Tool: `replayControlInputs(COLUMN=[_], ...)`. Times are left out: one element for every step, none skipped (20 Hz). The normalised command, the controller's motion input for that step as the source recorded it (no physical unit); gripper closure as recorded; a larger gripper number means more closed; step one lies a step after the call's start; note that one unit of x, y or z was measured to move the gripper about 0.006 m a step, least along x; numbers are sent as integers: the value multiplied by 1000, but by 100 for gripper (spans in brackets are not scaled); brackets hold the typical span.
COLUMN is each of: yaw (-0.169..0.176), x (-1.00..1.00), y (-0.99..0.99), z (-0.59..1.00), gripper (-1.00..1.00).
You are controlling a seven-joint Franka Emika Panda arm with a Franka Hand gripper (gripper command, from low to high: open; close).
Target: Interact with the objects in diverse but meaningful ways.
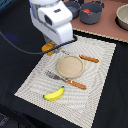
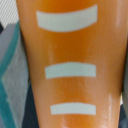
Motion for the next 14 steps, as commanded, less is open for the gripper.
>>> replayControlInputs(yaw=[-66, -77, -92, -115, -147, -180, -201, -222, -231, -241, -246, -258, -269, -271], x=[906, 894, 874, 840, 783, 726, 686, 649, 626, 609, 591, 551, 500, 477], y=[-140, -140, -157, -186, -226, -260, -251, -197, -174, -157, -154, -154, -154, -151], z=[503, 471, 429, 377, 297, 217, 160, 120, 100, 83, 63, 3, 0, 0], gripper=[100, 100, 100, 100, 100, 100, 100, 100, 100, 100, 100, 100, 100, 100])
